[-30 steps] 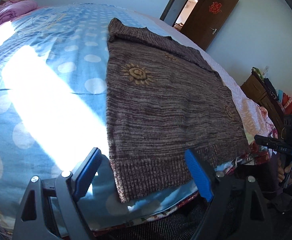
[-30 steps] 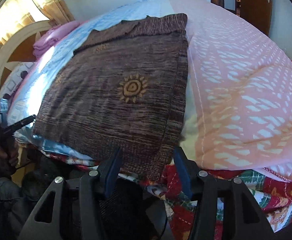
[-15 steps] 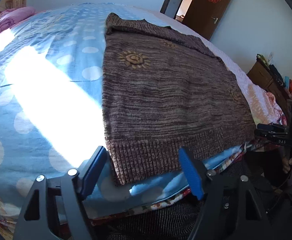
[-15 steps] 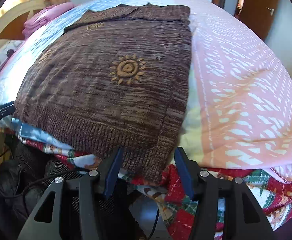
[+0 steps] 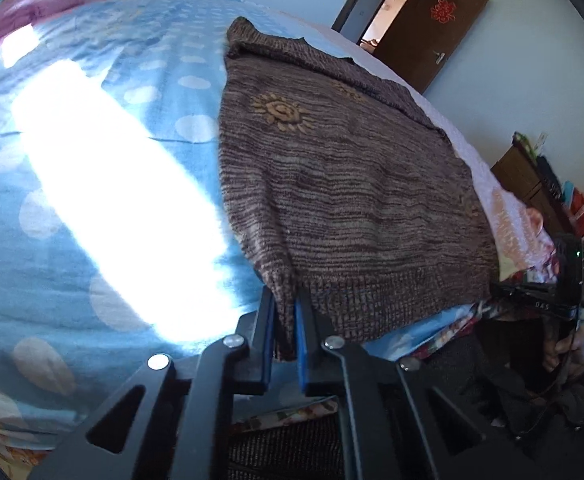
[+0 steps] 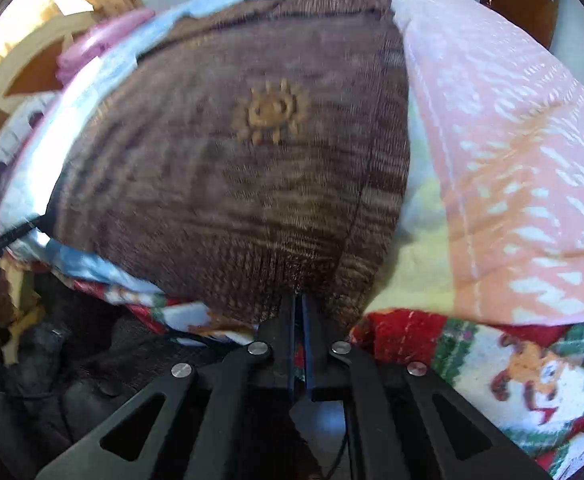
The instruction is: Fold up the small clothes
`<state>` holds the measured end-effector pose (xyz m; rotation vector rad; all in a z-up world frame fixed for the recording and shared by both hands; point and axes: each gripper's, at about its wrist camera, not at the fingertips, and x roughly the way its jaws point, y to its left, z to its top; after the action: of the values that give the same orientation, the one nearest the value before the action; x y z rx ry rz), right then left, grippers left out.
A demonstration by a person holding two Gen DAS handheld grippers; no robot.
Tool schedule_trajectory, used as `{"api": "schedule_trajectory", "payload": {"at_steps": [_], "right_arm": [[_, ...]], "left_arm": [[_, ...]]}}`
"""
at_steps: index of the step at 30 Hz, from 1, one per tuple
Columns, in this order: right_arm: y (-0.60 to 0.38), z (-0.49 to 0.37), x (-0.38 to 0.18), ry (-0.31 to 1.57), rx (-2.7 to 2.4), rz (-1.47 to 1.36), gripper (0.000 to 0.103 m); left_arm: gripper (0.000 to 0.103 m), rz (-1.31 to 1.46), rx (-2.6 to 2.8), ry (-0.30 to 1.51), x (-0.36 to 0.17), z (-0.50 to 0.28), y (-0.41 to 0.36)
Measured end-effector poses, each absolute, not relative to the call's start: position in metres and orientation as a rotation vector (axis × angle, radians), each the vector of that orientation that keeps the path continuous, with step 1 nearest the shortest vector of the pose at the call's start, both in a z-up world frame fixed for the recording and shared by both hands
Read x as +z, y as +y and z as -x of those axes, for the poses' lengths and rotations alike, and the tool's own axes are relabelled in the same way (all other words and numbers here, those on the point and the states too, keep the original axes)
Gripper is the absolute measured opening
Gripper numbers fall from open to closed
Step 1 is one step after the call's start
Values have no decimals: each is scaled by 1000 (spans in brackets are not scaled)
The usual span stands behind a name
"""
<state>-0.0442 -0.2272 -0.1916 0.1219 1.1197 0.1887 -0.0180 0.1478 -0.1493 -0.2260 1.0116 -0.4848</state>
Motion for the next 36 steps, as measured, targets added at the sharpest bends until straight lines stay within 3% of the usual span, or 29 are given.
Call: {"api": "schedule_trajectory", "payload": {"at_steps": [8, 19, 31, 33, 36], "right_arm": [[-246, 46, -145, 987, 281, -310, 3], [-273, -24, -92, 830, 260, -441, 3], [-303, -132, -121, 844, 105, -544, 4], [-309, -141, -128, 875, 52, -555, 4], [-322, -135, -127, 835, 42, -616, 4]], "left_arm": [[9, 275, -520, 1006, -138, 13, 145], [9, 237, -566, 882, -71, -58, 122], [11, 255, -435, 999, -93, -168, 110], [22, 274, -413, 1029, -95, -176, 118], [55, 330, -437, 1005, -85, -180, 139]]}}
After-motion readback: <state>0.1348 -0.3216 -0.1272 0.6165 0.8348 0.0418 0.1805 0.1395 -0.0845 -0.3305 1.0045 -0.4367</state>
